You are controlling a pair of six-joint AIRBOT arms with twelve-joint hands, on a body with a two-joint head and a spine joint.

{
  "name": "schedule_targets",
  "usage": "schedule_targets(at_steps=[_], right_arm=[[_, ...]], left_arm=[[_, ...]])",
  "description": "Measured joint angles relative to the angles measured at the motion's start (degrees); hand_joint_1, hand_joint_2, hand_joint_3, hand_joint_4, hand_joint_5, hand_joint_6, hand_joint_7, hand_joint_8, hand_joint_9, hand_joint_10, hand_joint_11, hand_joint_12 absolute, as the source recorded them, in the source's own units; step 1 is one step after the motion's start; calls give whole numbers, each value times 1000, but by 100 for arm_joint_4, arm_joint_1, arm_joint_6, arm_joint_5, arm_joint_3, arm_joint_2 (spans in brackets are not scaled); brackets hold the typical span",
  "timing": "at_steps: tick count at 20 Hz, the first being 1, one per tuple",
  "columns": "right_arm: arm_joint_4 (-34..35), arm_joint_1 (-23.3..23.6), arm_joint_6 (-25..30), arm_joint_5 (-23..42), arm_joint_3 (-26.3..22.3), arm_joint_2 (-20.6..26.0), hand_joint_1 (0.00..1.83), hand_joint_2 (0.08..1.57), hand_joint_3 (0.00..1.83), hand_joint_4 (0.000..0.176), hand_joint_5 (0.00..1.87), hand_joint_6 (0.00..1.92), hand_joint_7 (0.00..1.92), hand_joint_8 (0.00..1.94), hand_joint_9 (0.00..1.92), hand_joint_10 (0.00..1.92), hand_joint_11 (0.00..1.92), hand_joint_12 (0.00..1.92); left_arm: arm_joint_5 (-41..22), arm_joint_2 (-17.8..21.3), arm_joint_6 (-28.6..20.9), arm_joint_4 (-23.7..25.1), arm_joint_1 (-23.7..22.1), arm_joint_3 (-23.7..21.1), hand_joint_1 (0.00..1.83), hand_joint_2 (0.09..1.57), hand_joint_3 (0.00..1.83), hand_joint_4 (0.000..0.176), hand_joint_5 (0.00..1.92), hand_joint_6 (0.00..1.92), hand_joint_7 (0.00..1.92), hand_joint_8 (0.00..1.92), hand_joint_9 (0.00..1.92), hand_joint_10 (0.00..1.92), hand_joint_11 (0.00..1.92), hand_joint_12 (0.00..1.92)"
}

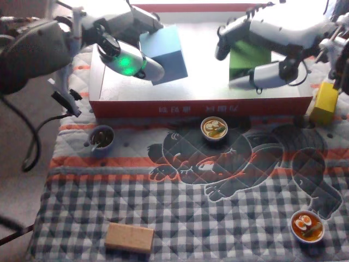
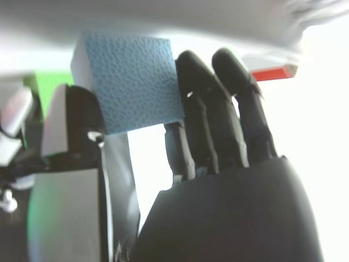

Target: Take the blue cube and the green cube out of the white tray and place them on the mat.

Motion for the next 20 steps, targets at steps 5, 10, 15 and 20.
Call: schedule_targets(at_steps=[5, 10, 15, 20], right_arm=[[-367, -85, -4, 1521, -1047, 1064, 1325, 1219, 0, 0, 780, 1316, 806, 1219, 663, 1487, 448, 1206], [-629, -802, -2, 1919, -1744, 1602, 1356, 1146, 0, 0, 824, 1082, 949, 989, 897, 1327, 662, 1338], [-553, -1499, 146, 2155, -2041, 1869, 1210, 1208, 0, 0, 715, 1244, 914, 1233, 847, 850, 557, 1490], [-634, -2085, 415, 2151, -2116, 1849, 1366, 1160, 1, 0, 791, 1032, 948, 1107, 834, 1400, 490, 1423]], left_arm=[[-752, 1088, -2159, 2149, 85, -1102, 1238, 1154, 0, 0, 1034, 722, 803, 1443, 652, 1316, 516, 1491], [-885, 1762, -2391, 2806, 667, -2092, 1235, 1172, 1, 0, 944, 805, 832, 1482, 724, 1502, 614, 1754], [-1034, 1963, -2400, 2863, 1213, -2496, 1246, 1153, 0, 0, 998, 715, 851, 1432, 644, 1488, 471, 1755], [-984, 1969, -2406, 2804, 1497, -2627, 912, 929, 0, 31, 546, 17, 561, 217, 393, 953, 226, 1413]])
